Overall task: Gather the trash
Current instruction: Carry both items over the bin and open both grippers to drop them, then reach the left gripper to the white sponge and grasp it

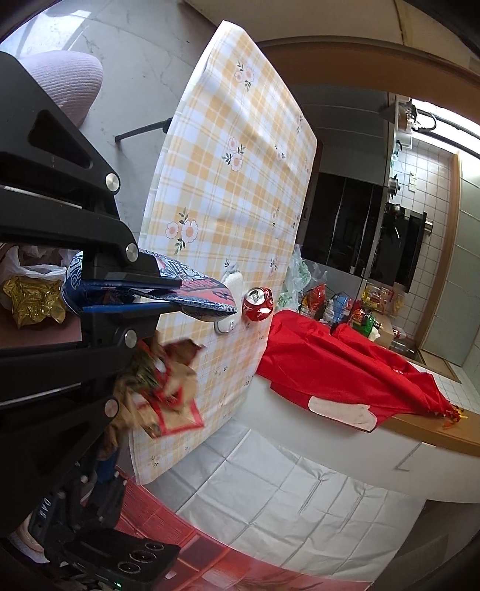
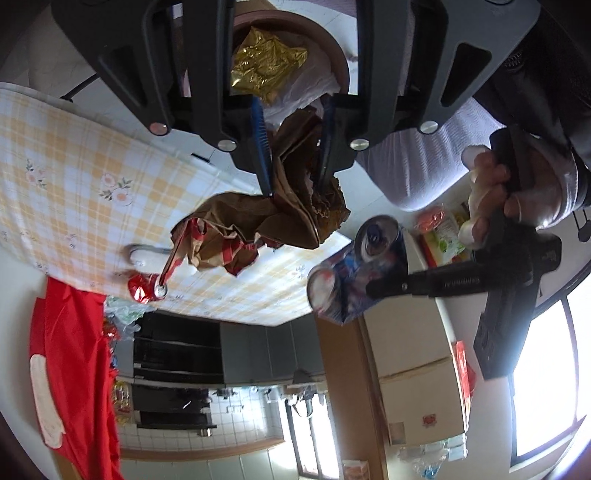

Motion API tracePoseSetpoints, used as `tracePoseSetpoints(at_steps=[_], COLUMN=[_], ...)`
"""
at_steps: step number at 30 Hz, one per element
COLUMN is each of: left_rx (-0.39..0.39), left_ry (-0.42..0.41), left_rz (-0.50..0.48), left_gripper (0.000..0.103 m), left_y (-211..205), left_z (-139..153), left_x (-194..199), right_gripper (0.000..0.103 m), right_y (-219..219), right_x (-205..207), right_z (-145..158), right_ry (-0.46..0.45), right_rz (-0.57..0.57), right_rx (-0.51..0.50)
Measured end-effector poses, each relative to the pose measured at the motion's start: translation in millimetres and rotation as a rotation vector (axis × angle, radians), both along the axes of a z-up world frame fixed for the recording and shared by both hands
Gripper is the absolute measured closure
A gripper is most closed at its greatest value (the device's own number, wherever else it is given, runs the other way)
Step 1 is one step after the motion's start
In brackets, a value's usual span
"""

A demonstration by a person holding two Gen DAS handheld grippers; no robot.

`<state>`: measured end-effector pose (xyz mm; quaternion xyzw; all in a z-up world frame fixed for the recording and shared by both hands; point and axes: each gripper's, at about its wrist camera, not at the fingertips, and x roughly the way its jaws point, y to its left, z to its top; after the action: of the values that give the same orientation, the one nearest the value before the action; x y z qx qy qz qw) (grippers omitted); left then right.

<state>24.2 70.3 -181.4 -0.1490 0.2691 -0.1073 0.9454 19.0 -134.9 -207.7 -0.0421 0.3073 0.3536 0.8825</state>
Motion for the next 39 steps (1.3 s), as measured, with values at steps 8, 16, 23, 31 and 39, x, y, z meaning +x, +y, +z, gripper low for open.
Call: tracePoseSetpoints(at_steps=[8, 16, 23, 31, 39], left_rx=[0.0, 0.014, 0.026, 0.029, 0.016], left_ry=[0.037, 0.058, 0.062, 0.082, 0.136], left_rz=[-0.018, -0.062, -0.122, -0.111, 0.008], left_gripper=[0.096, 0.096, 0.096, 0.03, 0.013], left_y=[-3.8, -15.1, -28.5, -30.0, -12.4], left_z=[-11.1, -17.4, -19.0, -24.1, -32.7], left_x=[5.5, 5.9, 6.0, 8.2, 13.1], right_gripper=[0.026, 0.006, 0.006, 0.006, 0.006], right_y=[-5.7, -31.8, -48.2, -50.5, -54.1], right_x=[6.0, 14.6, 18.3, 20.3, 23.9], right_z=[-8.2, 2.9, 0.5, -10.0, -19.6], right_ry=[0.012, -0.027, 0.012, 0.059, 0.099], right_rz=[-0.075, -0.27, -0.333, -0.339, -0.362], right_rx=[0.01, 0.061, 0.102, 0.11, 0.114])
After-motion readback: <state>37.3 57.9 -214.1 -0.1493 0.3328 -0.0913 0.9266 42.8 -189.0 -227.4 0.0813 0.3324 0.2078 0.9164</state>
